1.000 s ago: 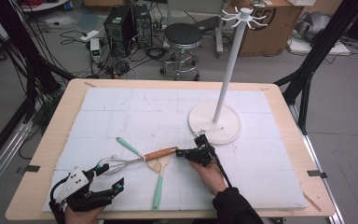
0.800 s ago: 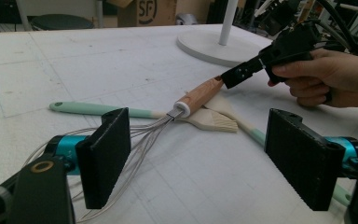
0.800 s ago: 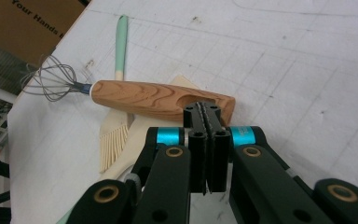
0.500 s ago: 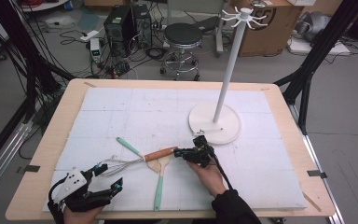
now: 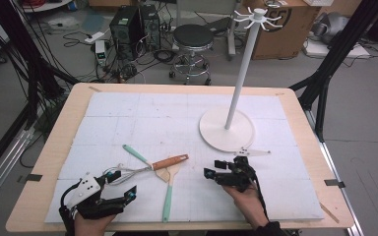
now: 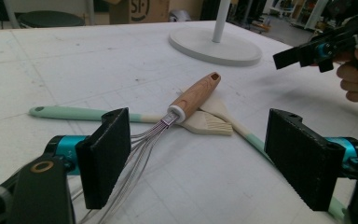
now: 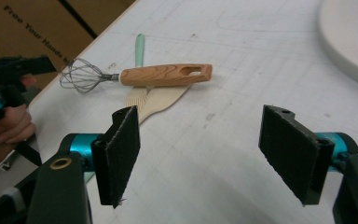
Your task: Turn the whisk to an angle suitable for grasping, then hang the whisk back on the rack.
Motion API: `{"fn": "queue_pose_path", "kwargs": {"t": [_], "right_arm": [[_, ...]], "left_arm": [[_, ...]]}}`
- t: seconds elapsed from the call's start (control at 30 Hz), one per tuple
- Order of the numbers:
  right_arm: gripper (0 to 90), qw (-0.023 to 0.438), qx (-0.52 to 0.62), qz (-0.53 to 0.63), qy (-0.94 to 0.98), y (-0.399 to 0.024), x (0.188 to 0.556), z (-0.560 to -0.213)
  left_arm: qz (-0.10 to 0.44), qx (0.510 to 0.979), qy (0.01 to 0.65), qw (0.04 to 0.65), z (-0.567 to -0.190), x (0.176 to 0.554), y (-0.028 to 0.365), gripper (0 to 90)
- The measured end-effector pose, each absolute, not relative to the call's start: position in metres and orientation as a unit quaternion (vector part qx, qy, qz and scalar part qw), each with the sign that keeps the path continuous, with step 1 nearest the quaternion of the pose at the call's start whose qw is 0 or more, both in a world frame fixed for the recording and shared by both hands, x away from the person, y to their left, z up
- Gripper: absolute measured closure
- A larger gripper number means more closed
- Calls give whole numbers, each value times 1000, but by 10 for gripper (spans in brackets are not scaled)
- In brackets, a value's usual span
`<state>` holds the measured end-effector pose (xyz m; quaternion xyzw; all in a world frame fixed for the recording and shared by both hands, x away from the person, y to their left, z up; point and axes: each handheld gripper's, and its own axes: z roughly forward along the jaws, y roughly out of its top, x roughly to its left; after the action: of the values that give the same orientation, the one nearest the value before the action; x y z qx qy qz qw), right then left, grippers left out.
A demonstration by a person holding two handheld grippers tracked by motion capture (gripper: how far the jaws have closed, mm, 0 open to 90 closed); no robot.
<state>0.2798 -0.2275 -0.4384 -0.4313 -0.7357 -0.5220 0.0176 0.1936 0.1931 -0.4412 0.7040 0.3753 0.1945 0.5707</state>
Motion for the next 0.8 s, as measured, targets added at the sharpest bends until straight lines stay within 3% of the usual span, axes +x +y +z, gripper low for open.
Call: {"fn": "queue_pose_path", "kwargs": {"t": [0.43, 0.57, 0.8], "right_arm": [[284, -7, -443, -551, -708, -277, 260, -422], [284, -10, -444, -550, -708, -285, 262, -423], [290, -8, -442, -552, -707, -291, 267, -424]], "left_arm": [[155, 743, 338, 557, -405, 231, 169, 201], [92, 771, 339, 531, -403, 253, 157, 262], [69, 778, 376, 498, -415, 278, 150, 291]]}}
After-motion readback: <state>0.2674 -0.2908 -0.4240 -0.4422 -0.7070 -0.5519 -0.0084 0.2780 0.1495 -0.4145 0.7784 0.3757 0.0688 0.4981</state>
